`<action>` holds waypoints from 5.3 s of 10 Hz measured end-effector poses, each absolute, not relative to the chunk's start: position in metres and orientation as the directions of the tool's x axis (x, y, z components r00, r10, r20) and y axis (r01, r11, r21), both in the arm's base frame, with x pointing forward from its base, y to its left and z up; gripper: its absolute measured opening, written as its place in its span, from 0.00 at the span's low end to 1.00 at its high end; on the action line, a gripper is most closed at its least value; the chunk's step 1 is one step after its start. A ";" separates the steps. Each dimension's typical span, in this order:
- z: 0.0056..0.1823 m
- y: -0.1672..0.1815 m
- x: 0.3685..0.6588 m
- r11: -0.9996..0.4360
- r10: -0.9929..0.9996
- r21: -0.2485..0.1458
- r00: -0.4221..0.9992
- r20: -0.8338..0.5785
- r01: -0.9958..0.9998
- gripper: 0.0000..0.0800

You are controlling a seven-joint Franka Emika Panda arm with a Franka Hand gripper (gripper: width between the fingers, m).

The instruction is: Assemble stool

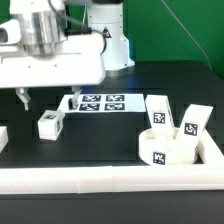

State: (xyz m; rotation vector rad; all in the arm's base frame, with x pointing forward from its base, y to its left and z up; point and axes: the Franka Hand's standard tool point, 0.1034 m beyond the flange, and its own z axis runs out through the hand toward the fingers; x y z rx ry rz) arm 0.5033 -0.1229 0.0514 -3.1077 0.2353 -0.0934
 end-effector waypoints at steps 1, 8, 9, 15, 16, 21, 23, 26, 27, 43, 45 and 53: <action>0.049 -0.127 0.501 -0.990 -0.136 -0.029 0.989 0.050 -0.135 0.81; 0.049 -0.125 0.489 -0.970 -0.200 -0.052 0.905 -0.376 -0.236 0.81; 0.053 -0.128 0.494 -0.971 -0.194 -0.044 0.874 -0.445 -0.237 0.81; 0.037 -0.130 0.496 -0.976 -0.154 -0.053 0.840 -0.521 -0.212 0.81; 0.034 -0.133 0.496 -0.974 -0.164 -0.047 0.833 -0.527 -0.222 0.81; 0.029 -0.130 0.481 -0.973 -0.147 -0.030 0.714 -0.684 -0.229 0.81; 0.023 -0.131 0.485 -0.974 -0.126 -0.030 0.640 -0.758 -0.226 0.81; 0.026 -0.132 0.491 -0.974 -0.111 -0.036 0.613 -0.782 -0.223 0.81; 0.026 -0.133 0.490 -0.973 -0.113 -0.036 0.612 -0.783 -0.226 0.81; 0.014 -0.131 0.483 -0.973 -0.091 -0.033 0.509 -0.856 -0.230 0.76; 0.014 -0.132 0.483 -0.972 -0.092 -0.032 0.508 -0.856 -0.231 0.54; 0.045 -0.100 0.497 -0.965 -0.169 0.042 0.492 -0.854 -0.258 0.41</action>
Offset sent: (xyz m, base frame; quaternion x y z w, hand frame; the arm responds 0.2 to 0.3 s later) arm 0.0000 0.0000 0.0000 0.0000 0.0000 0.0000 1.0000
